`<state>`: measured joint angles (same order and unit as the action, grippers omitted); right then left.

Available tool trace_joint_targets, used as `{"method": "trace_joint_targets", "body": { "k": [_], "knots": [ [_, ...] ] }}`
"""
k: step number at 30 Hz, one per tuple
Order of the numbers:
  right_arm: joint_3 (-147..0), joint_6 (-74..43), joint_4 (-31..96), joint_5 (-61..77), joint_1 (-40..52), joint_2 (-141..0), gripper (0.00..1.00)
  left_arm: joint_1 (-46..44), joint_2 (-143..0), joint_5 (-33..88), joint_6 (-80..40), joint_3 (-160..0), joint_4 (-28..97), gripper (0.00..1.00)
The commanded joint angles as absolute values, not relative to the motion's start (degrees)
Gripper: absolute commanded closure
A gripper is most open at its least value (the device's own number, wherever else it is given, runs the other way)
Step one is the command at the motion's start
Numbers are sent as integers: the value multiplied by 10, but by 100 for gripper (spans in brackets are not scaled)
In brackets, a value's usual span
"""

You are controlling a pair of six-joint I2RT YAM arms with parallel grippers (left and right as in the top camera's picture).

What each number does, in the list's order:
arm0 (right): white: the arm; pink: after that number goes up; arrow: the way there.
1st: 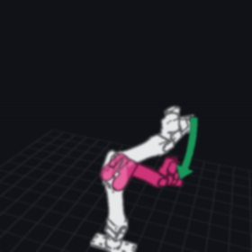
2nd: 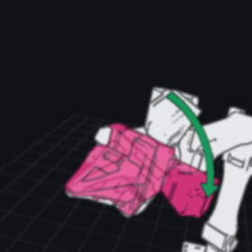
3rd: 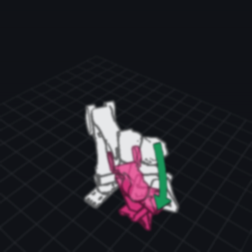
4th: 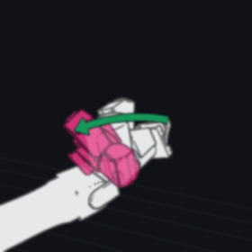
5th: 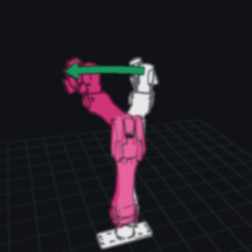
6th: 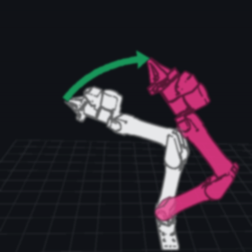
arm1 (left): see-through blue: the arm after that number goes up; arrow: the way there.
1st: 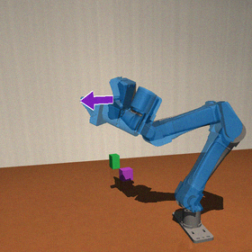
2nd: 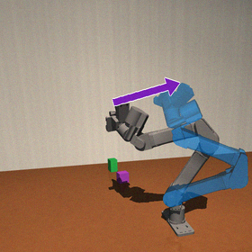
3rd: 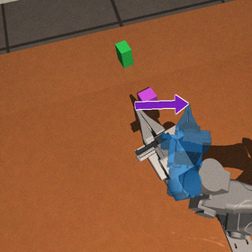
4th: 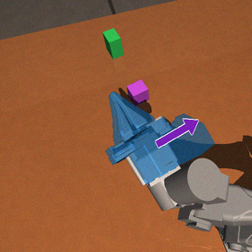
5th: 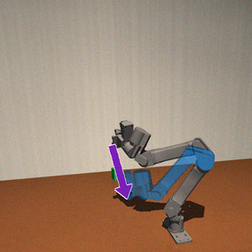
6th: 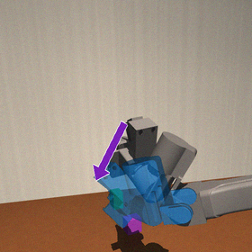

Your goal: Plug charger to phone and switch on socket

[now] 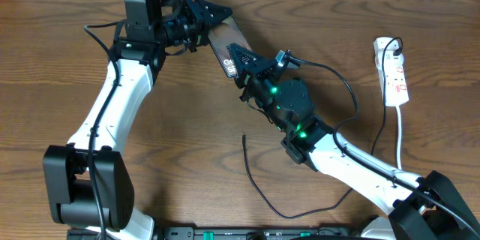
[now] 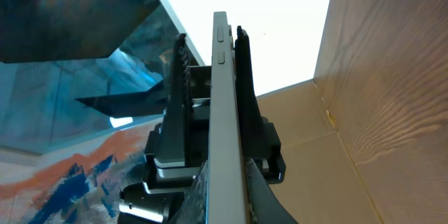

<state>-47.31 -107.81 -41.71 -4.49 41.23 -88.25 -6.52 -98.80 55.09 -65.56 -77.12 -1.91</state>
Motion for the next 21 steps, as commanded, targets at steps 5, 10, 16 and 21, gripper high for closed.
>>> {"method": "trace_joint_targets", "body": {
  "k": [5, 10, 16, 21],
  "knots": [
    [-483, -1081, -405, -41, 417, -877, 98, -63, -986, 552, -641, -771, -27, 86],
    [-483, -1081, -404, -41, 417, -877, 98, -63, -986, 552, -641, -771, -27, 92],
    [-483, -1081, -400, -41, 417, -877, 98, -63, -986, 552, -641, -771, -27, 93],
    [-483, -1081, -400, -41, 417, -877, 94, -63, -986, 552, -641, -771, -27, 93]
  ]
}}
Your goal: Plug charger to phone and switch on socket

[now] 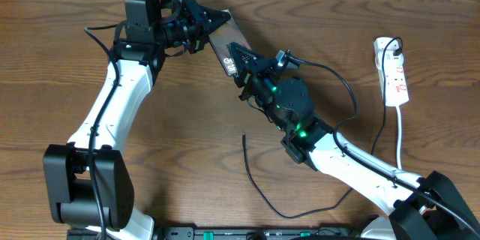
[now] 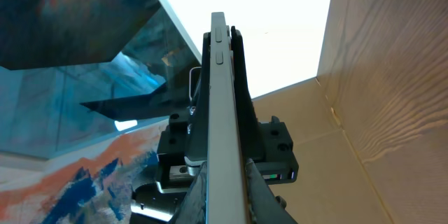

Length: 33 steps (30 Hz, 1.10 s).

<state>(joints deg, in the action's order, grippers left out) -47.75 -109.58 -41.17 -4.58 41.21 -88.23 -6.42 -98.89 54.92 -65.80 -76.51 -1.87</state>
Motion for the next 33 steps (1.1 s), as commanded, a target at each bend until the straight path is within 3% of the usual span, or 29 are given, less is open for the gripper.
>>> {"method": "trace_joint_targets", "body": {
  "k": [1, 3, 5, 8, 20, 33],
  "knots": [
    [-483, -1081, -400, -41, 417, -877, 88, -63, -986, 552, -641, -771, -27, 93],
    [-483, -1081, -400, -41, 417, -877, 73, -63, -986, 552, -641, -771, -27, 92],
    [-483, -1081, -400, -42, 417, -877, 37, -63, -986, 552, -641, -771, -27, 93],
    [-483, -1082, -401, -43, 417, -877, 1, -58, -986, 552, -641, -771, -27, 93],
    [-483, -1069, -401, -43, 411, -877, 1, 35, -986, 604, -626, -771, -28, 93],
    [-488, -748, -378, 65, 371, -877, 1, 216, -986, 884, -611, -771, -170, 93]
  ]
}}
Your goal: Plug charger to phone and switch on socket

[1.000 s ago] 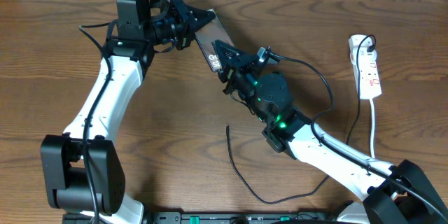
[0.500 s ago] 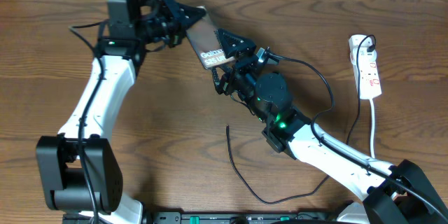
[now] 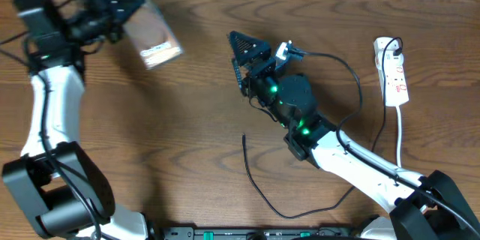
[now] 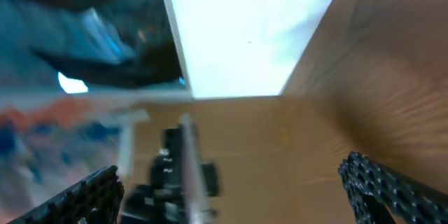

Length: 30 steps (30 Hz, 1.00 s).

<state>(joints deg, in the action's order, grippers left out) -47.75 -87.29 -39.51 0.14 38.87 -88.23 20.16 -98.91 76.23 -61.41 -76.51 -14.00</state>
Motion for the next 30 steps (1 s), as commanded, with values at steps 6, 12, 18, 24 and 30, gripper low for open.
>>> {"method": "trace_joint_targets", "body": {
  "k": [6, 12, 18, 24, 30],
  "knots": [
    [-592, -618, -132, 190, 310, -878, 1, 223, -986, 901, -608, -771, -198, 93],
    [-710, -463, 139, 199, 296, -878, 1, 222, -986, 901, -561, -771, -203, 92],
    [-726, -407, 261, 201, 297, -882, 1, 222, -986, 901, -526, -771, -203, 93],
    [-726, -348, 349, 216, 314, -926, 1, 222, -986, 901, -504, -771, -203, 93],
    [-726, -327, 384, 239, 350, -998, 3, 222, -986, 901, -484, -771, -203, 93]
  ]
}}
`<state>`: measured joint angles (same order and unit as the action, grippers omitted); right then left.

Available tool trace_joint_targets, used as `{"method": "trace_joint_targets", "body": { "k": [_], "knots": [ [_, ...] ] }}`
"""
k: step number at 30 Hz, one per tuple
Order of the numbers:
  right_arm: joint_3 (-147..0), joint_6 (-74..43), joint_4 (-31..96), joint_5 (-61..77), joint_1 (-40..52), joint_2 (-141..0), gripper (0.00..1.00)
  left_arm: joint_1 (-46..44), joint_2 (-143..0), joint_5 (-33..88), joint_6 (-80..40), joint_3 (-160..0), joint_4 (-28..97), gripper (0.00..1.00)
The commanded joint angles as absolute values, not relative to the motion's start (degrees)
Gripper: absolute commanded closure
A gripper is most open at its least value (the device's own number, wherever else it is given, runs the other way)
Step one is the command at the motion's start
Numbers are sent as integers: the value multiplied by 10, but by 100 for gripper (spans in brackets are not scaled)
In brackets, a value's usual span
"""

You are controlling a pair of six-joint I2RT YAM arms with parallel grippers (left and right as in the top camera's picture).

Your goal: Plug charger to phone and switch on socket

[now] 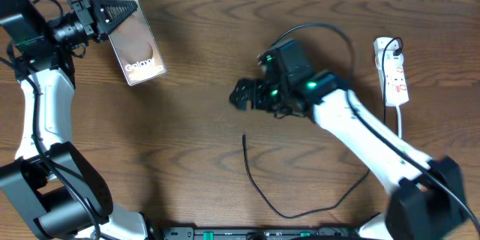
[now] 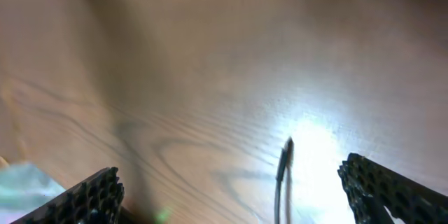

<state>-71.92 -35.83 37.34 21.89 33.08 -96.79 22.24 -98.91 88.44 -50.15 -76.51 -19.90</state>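
Observation:
My left gripper [image 1: 111,13] is at the table's far left corner, shut on the top edge of the phone [image 1: 135,45]. The phone's brown back with "Galaxy" lettering faces up. In the overhead view my right gripper [image 1: 241,95] hangs open mid-table, pointing down and left. The loose end of the black charger cable [image 1: 244,139] lies just in front of it. In the right wrist view the cable tip [image 2: 283,157] shows blurred between the wide-apart fingers [image 2: 94,194], and that gripper [image 2: 231,185] holds nothing. The white socket strip [image 1: 392,71] lies at the right.
The black cable [image 1: 285,211] loops along the near side of the wooden table [image 1: 187,157] and runs back right towards the socket strip. A white lead [image 1: 400,139] trails from the strip towards the front right.
My right gripper was open at mid-table facing the far edge; now it sits lower, turned down over the cable's loose end. The left gripper has shifted the phone slightly left and turned it.
First my right gripper held the phone on edge at the far middle, with the left jaws standing around it. Then the left jaws were shut on it. Later the left arm had the phone at the far left and the right was open; now the right faces the cable.

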Motion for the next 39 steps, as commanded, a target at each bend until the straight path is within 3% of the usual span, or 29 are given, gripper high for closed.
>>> {"method": "trace_joint_targets", "body": {
  "k": [1, 5, 20, 28, 39],
  "knots": [
    [-726, -329, 389, 239, 356, -1009, 4, 222, -986, 901, -484, -771, -203, 92],
    [-726, -347, 404, 240, 369, -1042, 9, 222, -986, 901, -460, -771, -203, 93],
    [-725, -381, 475, 180, 389, -1056, 12, 222, -986, 901, -456, -771, -203, 93],
    [-725, -460, 480, 143, 426, -1057, 11, 222, -986, 901, -456, -771, -203, 93],
    [-724, -512, 480, 79, 432, -1088, 17, 222, -986, 901, -456, -771, -203, 92]
  ]
}}
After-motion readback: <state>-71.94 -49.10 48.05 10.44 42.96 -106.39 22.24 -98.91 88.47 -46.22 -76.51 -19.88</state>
